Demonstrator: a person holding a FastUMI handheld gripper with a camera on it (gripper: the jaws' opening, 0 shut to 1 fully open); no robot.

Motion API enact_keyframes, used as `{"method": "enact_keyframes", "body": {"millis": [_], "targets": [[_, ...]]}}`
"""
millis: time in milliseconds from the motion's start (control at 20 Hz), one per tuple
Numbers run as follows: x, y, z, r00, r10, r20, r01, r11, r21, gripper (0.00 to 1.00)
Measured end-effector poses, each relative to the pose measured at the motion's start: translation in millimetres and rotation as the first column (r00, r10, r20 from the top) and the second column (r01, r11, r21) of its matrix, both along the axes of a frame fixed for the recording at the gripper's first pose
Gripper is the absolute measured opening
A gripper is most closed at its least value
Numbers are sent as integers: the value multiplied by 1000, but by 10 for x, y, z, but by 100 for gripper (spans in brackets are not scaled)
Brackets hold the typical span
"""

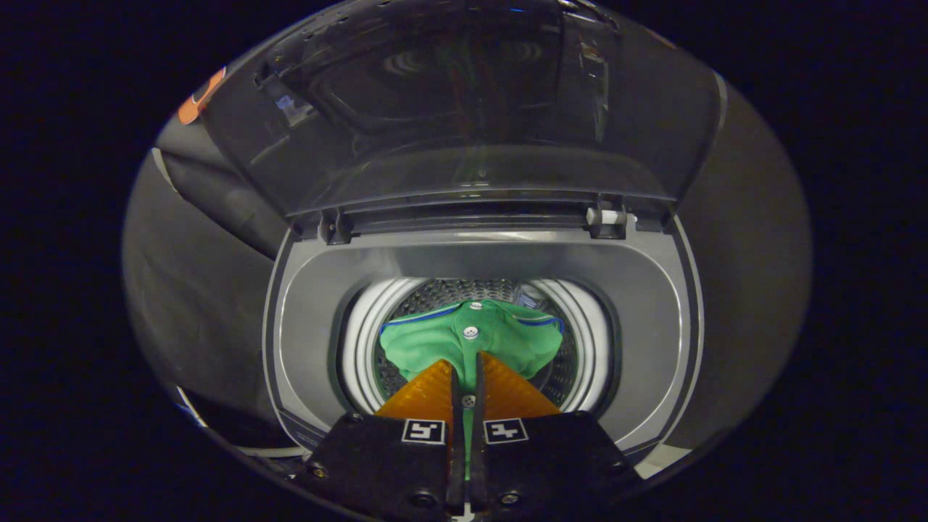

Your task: Put the clothes into the washing machine and then close the washing machine lid.

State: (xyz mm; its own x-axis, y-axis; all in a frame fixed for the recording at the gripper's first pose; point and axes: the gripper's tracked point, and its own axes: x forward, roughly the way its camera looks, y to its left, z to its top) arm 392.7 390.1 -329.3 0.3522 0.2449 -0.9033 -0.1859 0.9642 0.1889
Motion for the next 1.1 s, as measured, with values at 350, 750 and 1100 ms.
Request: {"method": "enact_keyframes", "body": {"millis": [350,750,1100], "targets": [[-205,-148,-178,998,7,-62,-11,998,-62,98],[-226,-181,74,997,77,-16,-78,994,-82,98],[-141,-185,573,996,86,36,-85,996,-41,98]]}}
